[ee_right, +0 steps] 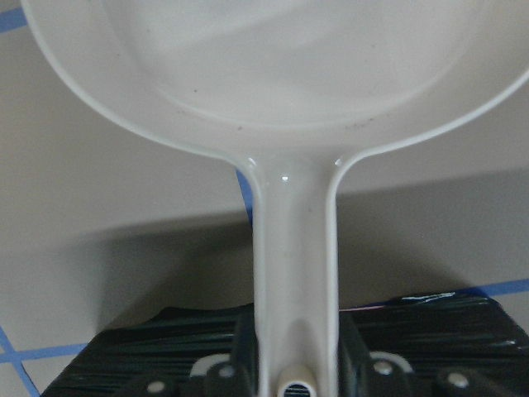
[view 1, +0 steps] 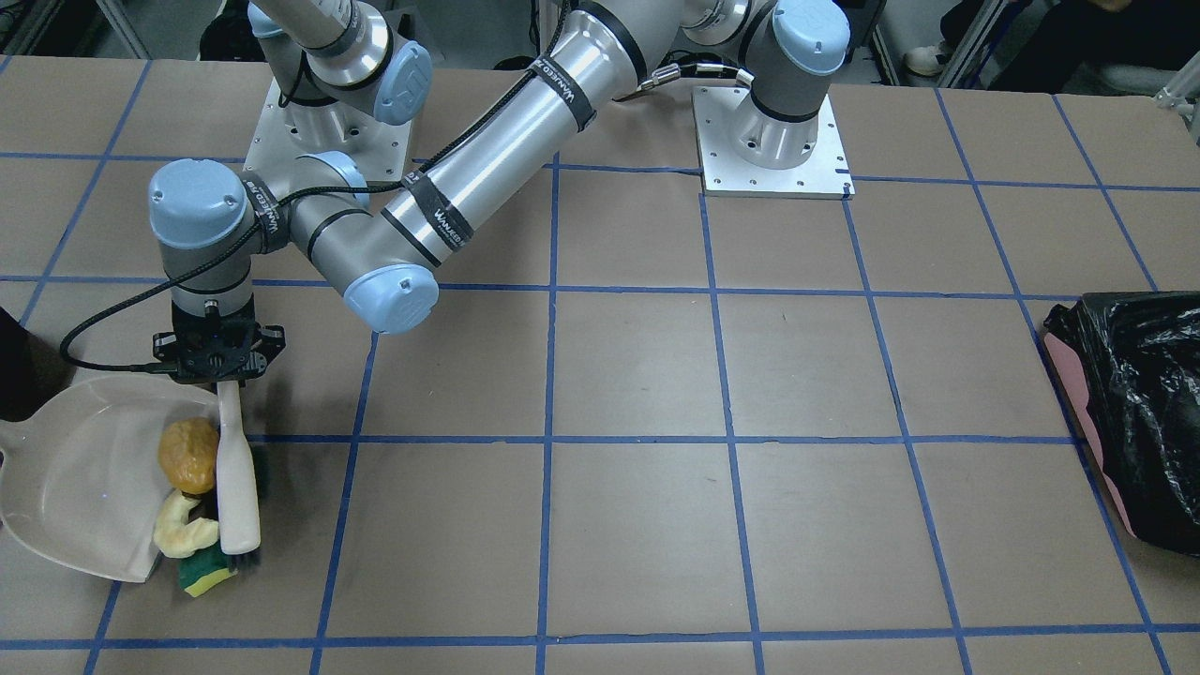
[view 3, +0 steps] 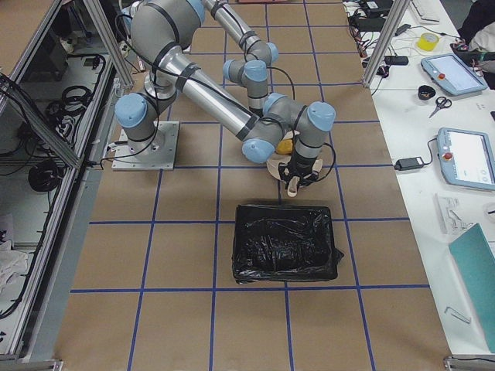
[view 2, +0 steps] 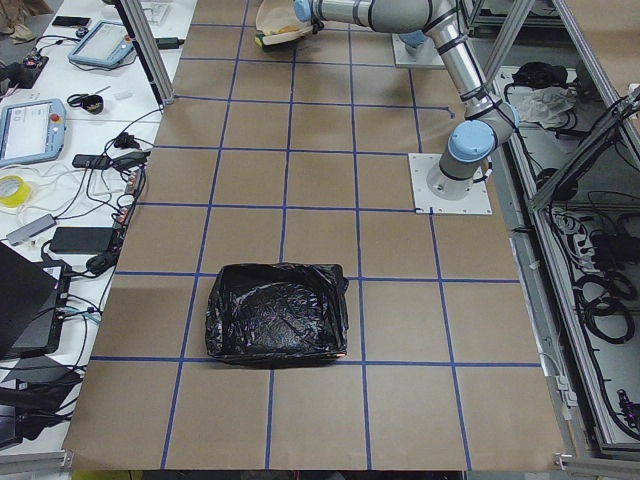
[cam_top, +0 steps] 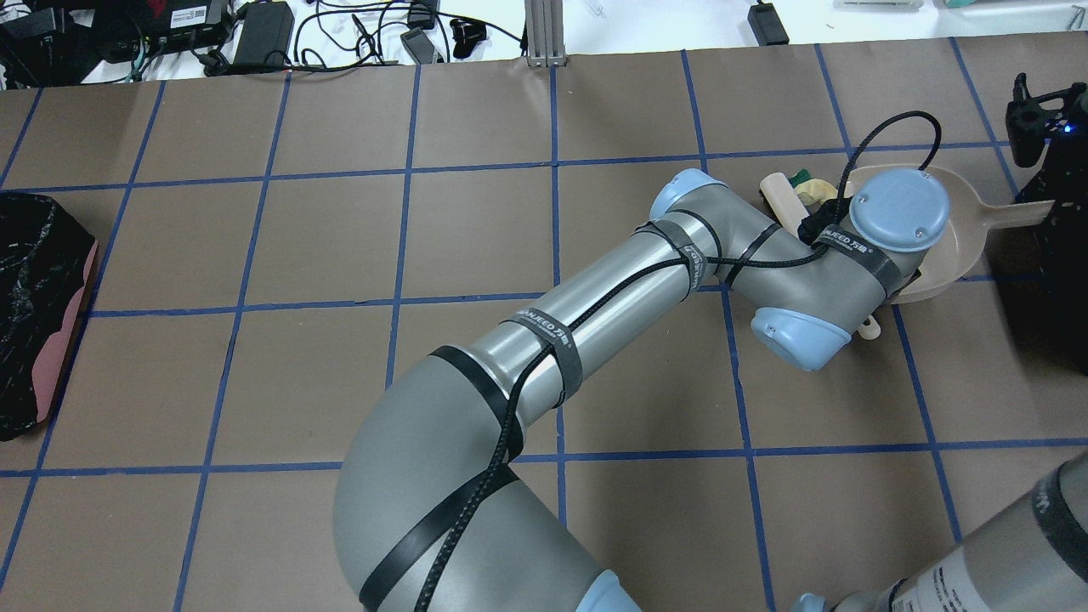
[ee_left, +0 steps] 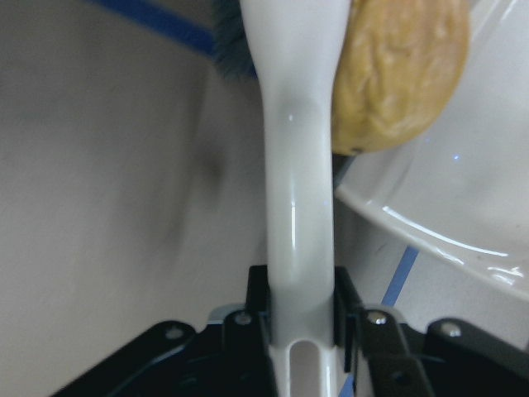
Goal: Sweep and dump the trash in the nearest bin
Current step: 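Move the held brush with the left gripper toward the trash pile, then sweep the trash into the dustpan with the left gripper's brush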
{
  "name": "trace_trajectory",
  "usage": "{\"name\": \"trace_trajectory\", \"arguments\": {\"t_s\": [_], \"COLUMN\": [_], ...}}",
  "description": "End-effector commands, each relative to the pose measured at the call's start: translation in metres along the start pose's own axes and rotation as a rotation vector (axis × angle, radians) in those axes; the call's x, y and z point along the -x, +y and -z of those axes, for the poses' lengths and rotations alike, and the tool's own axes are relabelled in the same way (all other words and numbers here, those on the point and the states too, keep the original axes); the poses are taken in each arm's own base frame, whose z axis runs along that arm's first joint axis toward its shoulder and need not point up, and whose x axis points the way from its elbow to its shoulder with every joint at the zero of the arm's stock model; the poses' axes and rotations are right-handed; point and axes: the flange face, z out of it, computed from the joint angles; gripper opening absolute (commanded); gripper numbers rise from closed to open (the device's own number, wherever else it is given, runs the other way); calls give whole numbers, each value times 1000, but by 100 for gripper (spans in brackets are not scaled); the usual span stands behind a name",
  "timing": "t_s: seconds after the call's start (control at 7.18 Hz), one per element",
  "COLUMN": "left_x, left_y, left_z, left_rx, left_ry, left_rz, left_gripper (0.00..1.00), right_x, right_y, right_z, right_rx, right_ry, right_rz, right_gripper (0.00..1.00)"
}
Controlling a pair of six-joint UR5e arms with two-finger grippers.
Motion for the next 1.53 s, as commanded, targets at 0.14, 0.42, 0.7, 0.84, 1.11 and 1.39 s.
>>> {"name": "trace_trajectory", "arguments": {"t_s": [0.14, 0.42, 0.7, 0.84, 1.11, 1.39], "left_x": [-18, -23, -33, -37, -33, -3], "left_y": [-6, 0, 30, 38, 36, -35], "left_z": [13, 15, 23, 30, 47, 58], "left_rx": [-29, -38, -31, -29, -23, -47], "left_ry": [51, 75, 88, 96, 88, 66], "left_rz": [-117, -144, -149, -137, -230, -218], "left_gripper": [0, 0, 0, 0, 0, 0], "right_x": [-1, -2, -1, -2, -3, -8], "right_y": [0, 1, -1, 0, -3, -2], "right_z": [2, -1, -4, -2, -2, -2], "right_rx": [-2, 0, -4, -3, -39, -40], "right_ry": [6, 2, -6, -3, -6, 9], "right_rz": [-1, -4, -2, -5, -6, -3], "right_gripper": [0, 0, 0, 0, 0, 0]}}
